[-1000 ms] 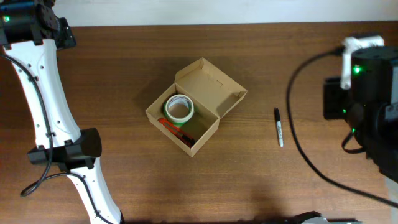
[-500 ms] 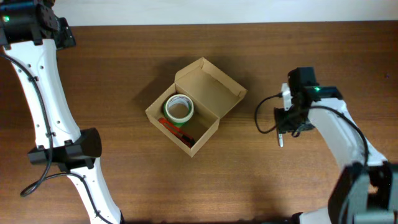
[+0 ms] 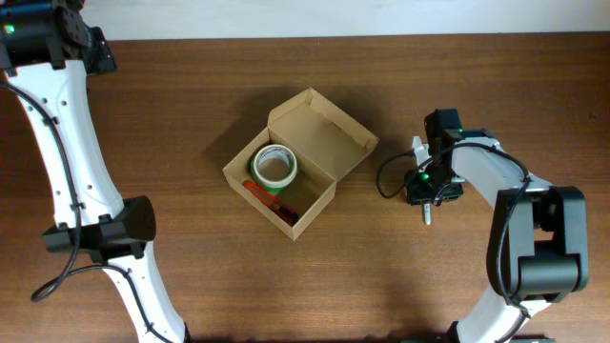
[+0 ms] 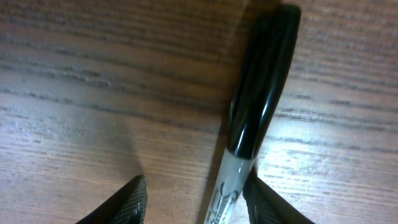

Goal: Pack container
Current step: 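Move the right gripper to the black marker and grasp it, then carry the black marker into the box and release it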

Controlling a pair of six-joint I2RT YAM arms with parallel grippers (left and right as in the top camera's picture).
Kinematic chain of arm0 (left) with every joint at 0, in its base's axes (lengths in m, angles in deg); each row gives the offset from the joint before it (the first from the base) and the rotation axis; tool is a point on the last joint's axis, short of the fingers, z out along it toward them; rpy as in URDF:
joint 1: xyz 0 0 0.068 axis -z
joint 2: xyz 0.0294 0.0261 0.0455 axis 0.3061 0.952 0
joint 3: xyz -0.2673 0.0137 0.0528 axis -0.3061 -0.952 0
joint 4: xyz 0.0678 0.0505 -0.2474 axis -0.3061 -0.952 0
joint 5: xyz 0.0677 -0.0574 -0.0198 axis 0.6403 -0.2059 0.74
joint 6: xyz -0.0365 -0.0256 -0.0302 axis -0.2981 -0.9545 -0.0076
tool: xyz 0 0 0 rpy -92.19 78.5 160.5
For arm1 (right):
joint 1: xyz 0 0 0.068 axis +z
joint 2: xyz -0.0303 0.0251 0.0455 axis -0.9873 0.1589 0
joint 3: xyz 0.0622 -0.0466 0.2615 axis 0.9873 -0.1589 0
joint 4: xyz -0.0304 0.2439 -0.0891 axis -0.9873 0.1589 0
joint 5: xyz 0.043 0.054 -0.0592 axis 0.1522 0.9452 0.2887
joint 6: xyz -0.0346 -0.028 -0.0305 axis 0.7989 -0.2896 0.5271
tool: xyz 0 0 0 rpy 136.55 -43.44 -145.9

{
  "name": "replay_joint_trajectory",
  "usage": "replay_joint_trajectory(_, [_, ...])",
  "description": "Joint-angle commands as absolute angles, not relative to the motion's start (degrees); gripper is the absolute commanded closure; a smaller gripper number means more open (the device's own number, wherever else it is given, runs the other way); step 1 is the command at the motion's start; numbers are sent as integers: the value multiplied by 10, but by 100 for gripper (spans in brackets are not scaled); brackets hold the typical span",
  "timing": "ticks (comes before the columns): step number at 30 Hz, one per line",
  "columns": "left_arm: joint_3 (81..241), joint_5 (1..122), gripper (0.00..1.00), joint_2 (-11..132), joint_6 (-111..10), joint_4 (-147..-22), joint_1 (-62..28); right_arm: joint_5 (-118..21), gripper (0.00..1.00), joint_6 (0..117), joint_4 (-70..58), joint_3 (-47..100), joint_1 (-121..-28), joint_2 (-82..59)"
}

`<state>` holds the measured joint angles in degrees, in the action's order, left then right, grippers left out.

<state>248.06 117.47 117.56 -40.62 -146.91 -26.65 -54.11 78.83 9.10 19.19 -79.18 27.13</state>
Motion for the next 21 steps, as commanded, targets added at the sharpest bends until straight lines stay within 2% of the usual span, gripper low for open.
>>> replay_joint_trajectory(1, [2490,1181,0,1159,-401,-1469,-268,-525,53,792,73,185,-794,327])
replay_joint_trajectory(2, [2490,1181,0,1159,-401,-1469,-268,-524,66,792,71,185,-794,331])
replay_joint_trajectory(3, [2490,1181,0,1159,-401,-1469,-268,-524,83,792,69,185,-794,331])
replay_joint_trajectory(4, [2490,1181,0,1159,-401,-1469,-268,-523,95,792,66,185,-794,331])
replay_joint_trajectory(9, [2490,1181,0,1159,-401,-1469,-268,-522,96,792,62,191,-794,329])
replay_joint_trajectory(13, [2490,1181,0,1159,-401,-1469,-268,-481,96,793,115,234,-794,310])
replay_joint_trajectory(16, [2490,1181,0,1159,-401,-1469,-268,-408,96,793,210,338,-794,255])
replay_joint_trajectory(21, [2490,1181,0,1159,-401,-1469,-268,-377,96,792,300,511,-789,174])
